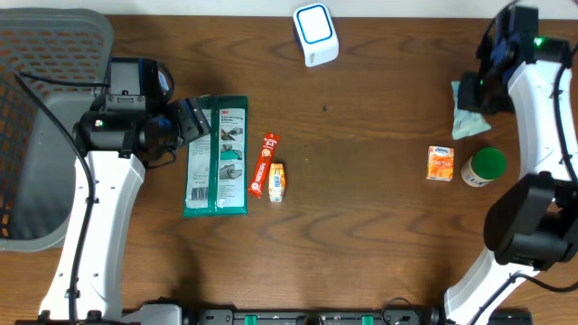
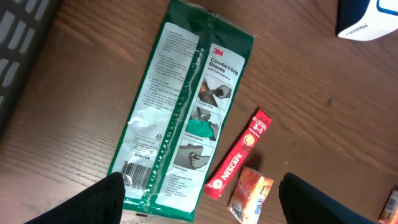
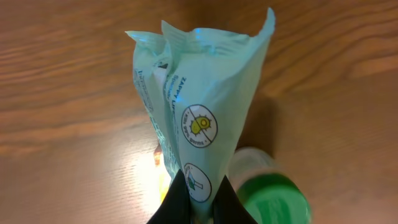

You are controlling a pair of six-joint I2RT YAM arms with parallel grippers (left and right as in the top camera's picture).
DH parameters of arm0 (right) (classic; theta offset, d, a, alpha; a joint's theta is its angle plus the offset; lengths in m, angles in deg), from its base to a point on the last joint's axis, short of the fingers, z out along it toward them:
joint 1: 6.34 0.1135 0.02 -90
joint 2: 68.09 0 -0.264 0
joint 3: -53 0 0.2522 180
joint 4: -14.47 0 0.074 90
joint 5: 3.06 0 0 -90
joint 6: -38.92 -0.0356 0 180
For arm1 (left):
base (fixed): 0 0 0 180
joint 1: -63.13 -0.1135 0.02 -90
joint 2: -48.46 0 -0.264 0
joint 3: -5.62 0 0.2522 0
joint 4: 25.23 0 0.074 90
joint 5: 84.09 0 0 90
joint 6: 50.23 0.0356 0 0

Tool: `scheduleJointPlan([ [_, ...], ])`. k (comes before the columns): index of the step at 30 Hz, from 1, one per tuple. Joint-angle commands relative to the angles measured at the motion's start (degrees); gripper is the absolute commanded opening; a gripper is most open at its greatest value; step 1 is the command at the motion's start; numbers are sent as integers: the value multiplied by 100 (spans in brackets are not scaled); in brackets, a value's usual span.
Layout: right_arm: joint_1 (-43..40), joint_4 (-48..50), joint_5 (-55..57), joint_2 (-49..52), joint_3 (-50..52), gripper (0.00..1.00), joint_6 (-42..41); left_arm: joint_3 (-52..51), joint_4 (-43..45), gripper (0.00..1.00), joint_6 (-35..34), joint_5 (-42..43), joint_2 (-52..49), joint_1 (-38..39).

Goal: Scan the item barcode
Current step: 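Move the wipes pack to the far right and release it near the jar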

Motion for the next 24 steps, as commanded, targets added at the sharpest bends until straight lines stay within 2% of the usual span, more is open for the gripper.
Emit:
scheduleJointPlan([
  [1, -146, 616, -188, -26, 734, 1, -109, 48, -9, 80, 35, -37, 20, -17],
  [3, -177, 901, -190, -26, 975, 5, -92, 48, -9, 80, 35, -37, 22, -17],
  [4, -181, 1014, -188, -26, 1064, 13, -61, 48, -9, 80, 35, -37, 20, -17],
  [8, -179, 1067, -188, -33, 1110, 77, 42, 48, -9, 80, 35, -39, 22, -17],
  [10, -179, 1060, -186, -74, 1082, 98, 44, 48, -9, 80, 35, -39, 22, -17],
  [19, -175, 295, -273, -280, 520, 99, 42, 48, -9, 80, 35, -39, 22, -17],
  [22, -151, -76, -850, -297, 229, 99, 39, 48, -9, 80, 35, -39, 22, -17],
  [24, -136, -195, -1620, -297, 153, 99, 39, 48, -9, 80, 35, -37, 22, -17],
])
